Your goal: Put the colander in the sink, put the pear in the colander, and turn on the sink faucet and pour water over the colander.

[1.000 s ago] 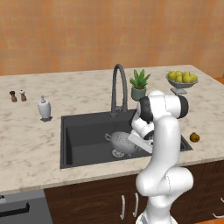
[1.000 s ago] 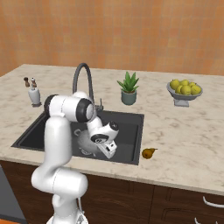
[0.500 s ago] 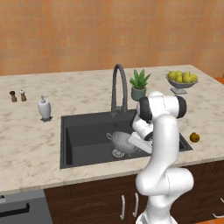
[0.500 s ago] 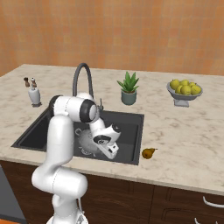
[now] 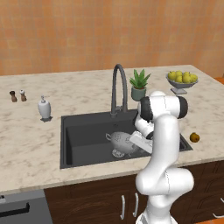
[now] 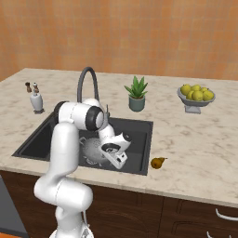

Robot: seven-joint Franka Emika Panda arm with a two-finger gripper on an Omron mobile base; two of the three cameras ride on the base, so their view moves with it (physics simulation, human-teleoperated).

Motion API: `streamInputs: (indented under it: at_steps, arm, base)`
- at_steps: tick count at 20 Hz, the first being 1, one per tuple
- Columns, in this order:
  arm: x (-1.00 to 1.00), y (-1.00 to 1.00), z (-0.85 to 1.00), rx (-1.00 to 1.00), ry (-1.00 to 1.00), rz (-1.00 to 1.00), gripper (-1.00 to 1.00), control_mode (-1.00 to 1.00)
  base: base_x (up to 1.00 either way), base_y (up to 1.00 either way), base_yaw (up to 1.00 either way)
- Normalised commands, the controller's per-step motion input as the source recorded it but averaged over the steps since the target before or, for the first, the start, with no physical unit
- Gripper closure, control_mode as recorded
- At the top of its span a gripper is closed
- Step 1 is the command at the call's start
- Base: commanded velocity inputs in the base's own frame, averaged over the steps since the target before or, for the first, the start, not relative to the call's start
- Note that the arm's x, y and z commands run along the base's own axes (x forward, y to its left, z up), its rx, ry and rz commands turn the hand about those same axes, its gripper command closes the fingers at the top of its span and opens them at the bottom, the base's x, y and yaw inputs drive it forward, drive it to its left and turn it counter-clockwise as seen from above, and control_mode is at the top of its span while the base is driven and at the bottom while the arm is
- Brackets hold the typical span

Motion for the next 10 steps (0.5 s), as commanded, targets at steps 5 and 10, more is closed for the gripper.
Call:
streamInputs:
  at_steps: [5, 10]
  arm:
    - [-0.12, -0.03, 0.02, 0.10, -0.04, 0.06, -1.00, -1.00]
    - [-0.01, 0.15, 0.00, 0.00, 0.01, 0.07, -1.00, -1.00]
  base:
    - [0.00, 0.00, 0.00]
    - [0.00, 0.00, 0.00]
